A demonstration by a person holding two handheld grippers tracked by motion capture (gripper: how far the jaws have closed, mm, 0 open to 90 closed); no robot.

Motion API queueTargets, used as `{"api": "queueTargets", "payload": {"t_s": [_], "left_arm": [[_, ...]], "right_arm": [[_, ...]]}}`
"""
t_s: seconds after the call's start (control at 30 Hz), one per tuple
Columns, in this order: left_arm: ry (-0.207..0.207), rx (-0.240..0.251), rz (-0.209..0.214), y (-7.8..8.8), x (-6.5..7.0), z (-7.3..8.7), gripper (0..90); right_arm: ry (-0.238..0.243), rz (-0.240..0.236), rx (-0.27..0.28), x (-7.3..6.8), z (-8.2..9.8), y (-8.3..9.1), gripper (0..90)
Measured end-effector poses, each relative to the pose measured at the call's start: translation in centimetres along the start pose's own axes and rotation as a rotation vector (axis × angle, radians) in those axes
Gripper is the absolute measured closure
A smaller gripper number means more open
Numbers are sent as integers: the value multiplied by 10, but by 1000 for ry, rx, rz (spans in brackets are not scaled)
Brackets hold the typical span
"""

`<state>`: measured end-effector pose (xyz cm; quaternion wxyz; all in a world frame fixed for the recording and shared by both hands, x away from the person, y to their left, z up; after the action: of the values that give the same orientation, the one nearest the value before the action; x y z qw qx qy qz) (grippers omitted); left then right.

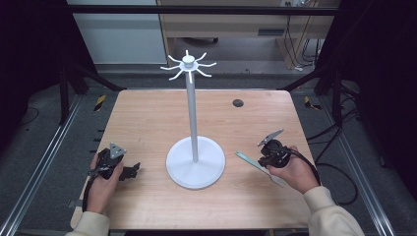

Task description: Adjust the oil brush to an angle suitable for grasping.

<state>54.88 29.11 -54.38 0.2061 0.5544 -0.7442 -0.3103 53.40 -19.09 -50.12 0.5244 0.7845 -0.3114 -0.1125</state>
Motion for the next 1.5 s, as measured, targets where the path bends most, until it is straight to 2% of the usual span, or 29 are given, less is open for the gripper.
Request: {"api": "queueTargets", "payload": {"t_s": [0.17, 0.37, 0.47, 0.53, 0.77, 0.87, 1.03, 1.07, 1.23, 1.5], "left_arm": [[-2, 0, 0, 0, 0, 0, 29], [-3, 1, 2, 0, 1, 0, 29], [-3, -1, 1, 0, 0, 0, 29], [-2, -1, 2, 0, 0, 0, 29], [-5, -1, 3, -1, 1, 0, 29], [-6, -3, 3, -1, 1, 0, 29], [-7, -4, 5, -1, 2, 0, 29], [-7, -5, 5, -1, 2, 1, 29], [-6, -2, 5, -1, 1, 0, 29], [-5, -1, 4, -1, 1, 0, 29]], "right_arm": [[24, 7, -23, 3, 0, -1, 781], [20, 5, -48, 6, 1, -2, 716], [14, -7, -55, 6, 2, -4, 692], [35, -13, -58, 7, 2, -5, 666], [49, -45, -91, 8, 6, -9, 620], [47, -51, -97, 8, 7, -11, 633], [71, -57, -130, 8, 10, -17, 658], [62, -60, -137, 6, 10, -18, 667], [92, -68, -162, 5, 10, -25, 686], [94, -77, -187, 4, 10, -32, 688]]}}
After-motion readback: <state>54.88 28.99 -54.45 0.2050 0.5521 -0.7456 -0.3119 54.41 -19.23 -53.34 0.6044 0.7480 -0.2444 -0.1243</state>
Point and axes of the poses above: each handheld gripper's, and its own axes: y roughly backward along the jaws, z roughly out of its underside, x roughly to its right, the point moved 8 cm from there along -y, roughly forward along the jaws, and after that the axes turned 11 degrees about y, right-handed, at the moved point
